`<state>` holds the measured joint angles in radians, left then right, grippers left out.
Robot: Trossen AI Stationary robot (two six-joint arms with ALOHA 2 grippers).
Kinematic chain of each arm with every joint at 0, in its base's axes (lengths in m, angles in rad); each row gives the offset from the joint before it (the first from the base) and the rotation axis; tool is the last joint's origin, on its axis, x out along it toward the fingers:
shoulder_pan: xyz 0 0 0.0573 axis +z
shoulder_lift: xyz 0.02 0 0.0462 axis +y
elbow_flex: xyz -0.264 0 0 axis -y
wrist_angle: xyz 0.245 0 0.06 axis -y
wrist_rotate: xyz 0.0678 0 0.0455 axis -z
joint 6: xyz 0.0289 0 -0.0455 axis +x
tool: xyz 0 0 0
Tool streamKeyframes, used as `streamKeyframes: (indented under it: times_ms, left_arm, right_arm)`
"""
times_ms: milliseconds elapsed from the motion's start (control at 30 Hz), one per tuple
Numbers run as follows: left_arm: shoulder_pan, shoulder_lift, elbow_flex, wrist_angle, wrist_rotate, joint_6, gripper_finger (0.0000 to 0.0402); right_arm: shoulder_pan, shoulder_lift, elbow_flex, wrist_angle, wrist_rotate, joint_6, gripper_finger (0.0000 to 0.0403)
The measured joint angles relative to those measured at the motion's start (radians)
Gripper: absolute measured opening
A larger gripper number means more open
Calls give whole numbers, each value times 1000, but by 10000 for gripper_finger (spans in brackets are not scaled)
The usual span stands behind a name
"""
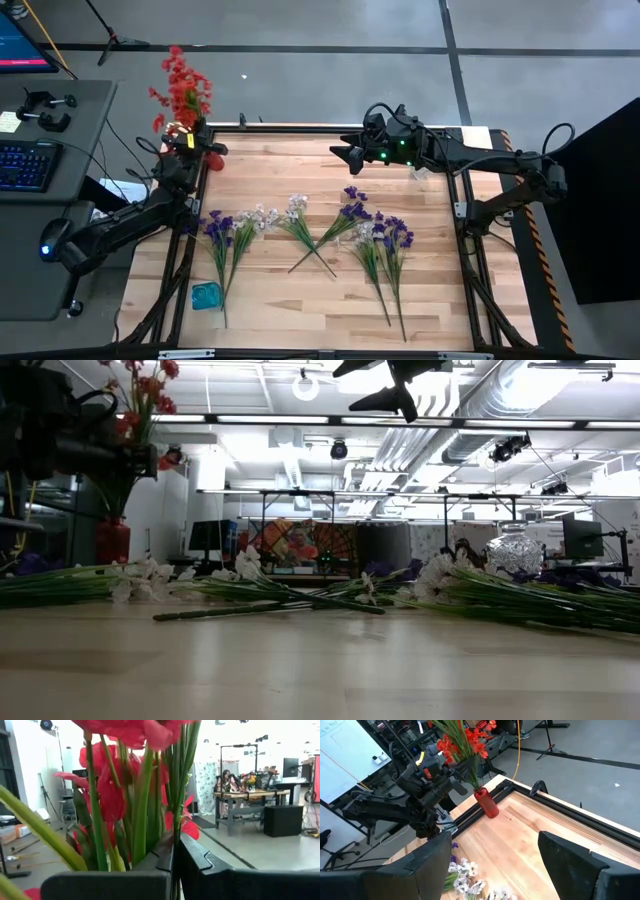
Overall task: Sort flowers into vase by color
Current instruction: Put the red flowers into the red vase
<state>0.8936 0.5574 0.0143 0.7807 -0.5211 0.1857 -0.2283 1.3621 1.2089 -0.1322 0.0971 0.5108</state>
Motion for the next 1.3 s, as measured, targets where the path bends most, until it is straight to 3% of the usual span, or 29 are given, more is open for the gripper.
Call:
streamKeyframes:
  times_ms: [733,1300]
  left_arm:
    - [-7,142,0,-19,-43,-183,0]
    - [-128,146,0,-22,-49,-209,0]
  right_arm:
    - [0,0,0,0,0,-31,286]
    - [0,0,0,1,0,-48,286]
